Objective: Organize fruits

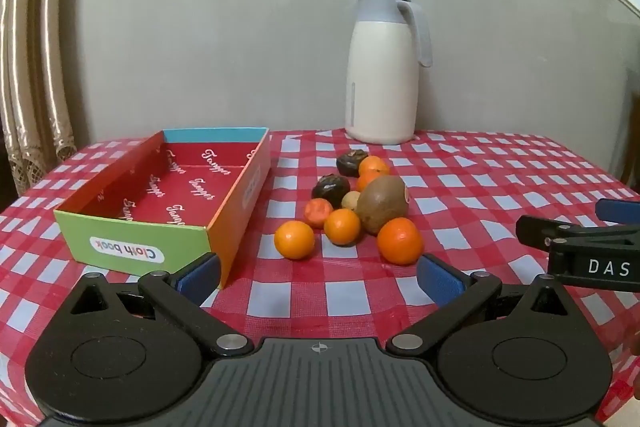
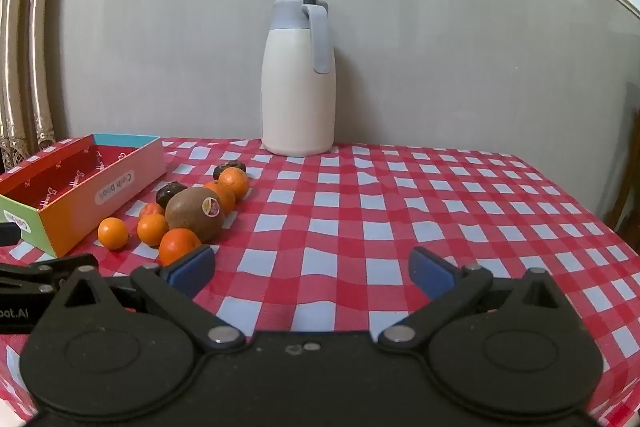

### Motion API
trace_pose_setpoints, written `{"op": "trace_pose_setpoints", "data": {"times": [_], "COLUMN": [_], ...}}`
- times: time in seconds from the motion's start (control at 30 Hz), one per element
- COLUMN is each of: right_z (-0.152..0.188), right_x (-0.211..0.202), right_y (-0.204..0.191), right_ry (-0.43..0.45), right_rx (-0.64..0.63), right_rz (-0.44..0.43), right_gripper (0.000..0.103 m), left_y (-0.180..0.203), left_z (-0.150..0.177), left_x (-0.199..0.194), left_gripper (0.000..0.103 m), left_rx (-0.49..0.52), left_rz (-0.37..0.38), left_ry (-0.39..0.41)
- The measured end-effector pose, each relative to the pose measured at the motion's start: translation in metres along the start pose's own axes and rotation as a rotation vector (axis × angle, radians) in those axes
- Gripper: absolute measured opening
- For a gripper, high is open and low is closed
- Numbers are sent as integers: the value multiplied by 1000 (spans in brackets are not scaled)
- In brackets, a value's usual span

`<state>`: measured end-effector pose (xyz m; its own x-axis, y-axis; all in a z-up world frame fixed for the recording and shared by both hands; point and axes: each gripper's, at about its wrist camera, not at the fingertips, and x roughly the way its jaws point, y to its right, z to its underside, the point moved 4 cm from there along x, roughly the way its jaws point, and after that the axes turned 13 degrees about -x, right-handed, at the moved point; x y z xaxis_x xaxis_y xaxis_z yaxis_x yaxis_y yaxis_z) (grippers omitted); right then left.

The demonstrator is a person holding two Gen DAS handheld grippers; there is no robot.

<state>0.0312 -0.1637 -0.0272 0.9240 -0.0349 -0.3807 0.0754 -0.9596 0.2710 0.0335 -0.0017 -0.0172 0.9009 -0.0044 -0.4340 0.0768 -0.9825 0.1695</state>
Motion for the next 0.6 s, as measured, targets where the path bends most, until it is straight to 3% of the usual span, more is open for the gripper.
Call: {"op": "trace_pose_setpoints", "data": {"times": [0.6], "right_z": [1], "right_x": [1], "right_y": [-1], "right_ry": [3], "right_rx": [4], "right_rz": [-5], "right_gripper": [103], "left_y": [0], "left_z": [-1], "left_x": [4], "left_gripper": [103], "left_rx": [-22], "left_rz": [-6], "left_ry": [-23]}}
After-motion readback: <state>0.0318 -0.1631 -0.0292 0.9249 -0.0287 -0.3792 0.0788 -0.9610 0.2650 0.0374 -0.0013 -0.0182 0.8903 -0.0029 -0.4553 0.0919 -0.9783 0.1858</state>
